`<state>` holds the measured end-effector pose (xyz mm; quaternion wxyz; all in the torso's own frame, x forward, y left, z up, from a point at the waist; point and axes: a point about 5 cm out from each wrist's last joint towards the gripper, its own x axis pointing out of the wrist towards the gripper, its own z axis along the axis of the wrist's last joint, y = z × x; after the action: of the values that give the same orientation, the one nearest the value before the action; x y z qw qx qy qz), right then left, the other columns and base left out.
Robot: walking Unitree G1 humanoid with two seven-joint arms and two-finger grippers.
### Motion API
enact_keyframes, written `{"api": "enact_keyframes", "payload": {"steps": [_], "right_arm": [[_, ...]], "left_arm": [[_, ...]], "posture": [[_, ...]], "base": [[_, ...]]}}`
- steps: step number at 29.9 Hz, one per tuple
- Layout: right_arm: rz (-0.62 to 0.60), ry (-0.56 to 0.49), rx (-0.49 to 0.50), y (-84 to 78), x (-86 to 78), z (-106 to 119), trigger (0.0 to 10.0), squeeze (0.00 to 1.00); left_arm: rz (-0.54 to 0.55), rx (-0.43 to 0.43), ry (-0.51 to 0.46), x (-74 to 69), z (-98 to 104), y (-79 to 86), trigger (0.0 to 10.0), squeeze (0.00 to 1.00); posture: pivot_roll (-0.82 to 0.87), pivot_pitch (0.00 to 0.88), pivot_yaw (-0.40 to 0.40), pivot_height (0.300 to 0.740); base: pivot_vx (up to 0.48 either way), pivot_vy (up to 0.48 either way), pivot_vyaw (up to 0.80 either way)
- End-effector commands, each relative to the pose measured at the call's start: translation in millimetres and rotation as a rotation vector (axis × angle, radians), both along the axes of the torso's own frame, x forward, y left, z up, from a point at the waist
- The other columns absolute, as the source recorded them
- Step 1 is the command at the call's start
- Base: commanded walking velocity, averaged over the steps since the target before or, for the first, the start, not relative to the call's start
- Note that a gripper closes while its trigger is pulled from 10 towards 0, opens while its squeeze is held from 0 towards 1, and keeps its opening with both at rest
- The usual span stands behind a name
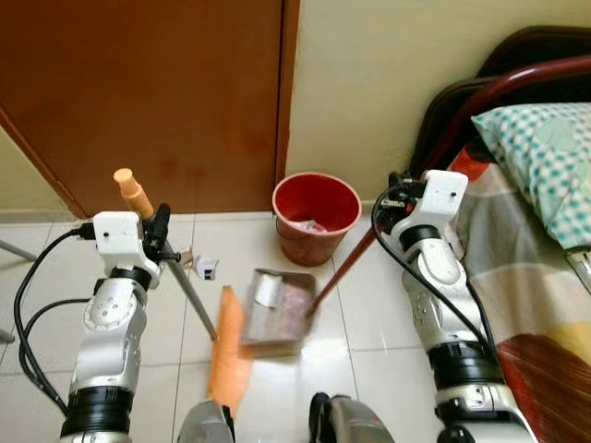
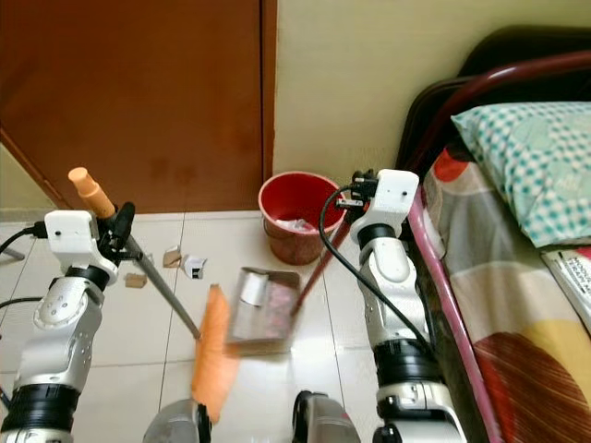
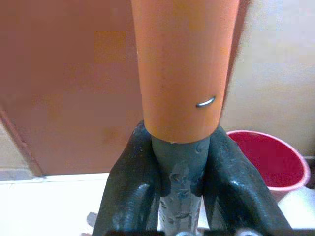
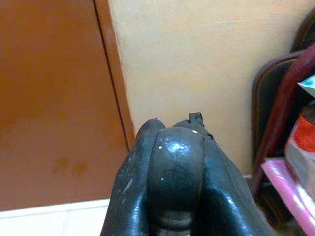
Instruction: Sweep floor
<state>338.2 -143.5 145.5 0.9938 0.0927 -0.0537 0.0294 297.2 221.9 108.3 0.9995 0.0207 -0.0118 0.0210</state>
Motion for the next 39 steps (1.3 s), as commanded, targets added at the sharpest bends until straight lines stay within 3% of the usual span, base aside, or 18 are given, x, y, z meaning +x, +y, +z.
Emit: {"api": "enact_keyframes", "payload": {"steps": [1,10,12,22,28,33,37,39], "right_arm": [[0.03,-0.07,0.028,4.1,2.8,22.2,10.0,0.0],[0.058,-0.152,0.11,16.2,18.7,62.1,10.0,0.0],[0.063,-0.194,0.13,18.8,25.2,81.2,10.0,0.0],[0.005,-0.355,0.15,7.1,41.3,139.7,10.0,0.0],[-0.037,-0.462,0.075,-5.7,44.0,166.6,10.0,0.0],[-0.046,-0.591,-0.102,-9.7,39.2,185.0,10.0,0.0],[-0.019,-0.63,-0.206,-0.7,36.0,182.8,10.0,0.0],[-0.009,-0.672,-0.316,8.9,31.8,178.3,10.0,0.0]], "left_arm": [[0.04,0.083,0.003,1.4,1.9,4.5,10.0,0.0],[0.103,0.08,-0.013,4.5,1.9,5.2,10.0,0.0],[0.1,0.08,-0.018,4.8,2.0,0.4,10.0,0.0],[0.074,0.063,-0.01,4.7,-2.4,-8.7,10.0,0.0],[0.042,0.052,-0.012,6.0,-3.2,-17.6,10.0,0.0],[0.028,0.052,-0.006,5.6,-5.0,-20.1,10.0,0.0],[0.015,0.052,-0.003,6.1,-5.2,-21.8,10.0,0.0],[0.005,0.049,-0.003,7.2,-5.0,-24.6,10.0,0.0]], "posture": [[0.03,0.077,-0.051,0.74],[0.03,0.064,-0.059,0.74],[0.03,0.063,-0.06,0.74],[0.04,0.062,-0.062,0.74],[0.04,0.062,-0.062,0.74],[0.03,0.061,-0.057,0.74],[0.03,0.066,-0.054,0.74],[0.03,0.066,-0.054,0.74]], "base": [[0.0,0.0,0.0],[0.0,0.0,0.0],[0.0,0.0,0.0],[0.0,0.0,0.0],[0.0,0.0,0.0],[0.0,0.0,0.0],[0.0,0.0,0.0],[0.0,0.0,0.0]]}}
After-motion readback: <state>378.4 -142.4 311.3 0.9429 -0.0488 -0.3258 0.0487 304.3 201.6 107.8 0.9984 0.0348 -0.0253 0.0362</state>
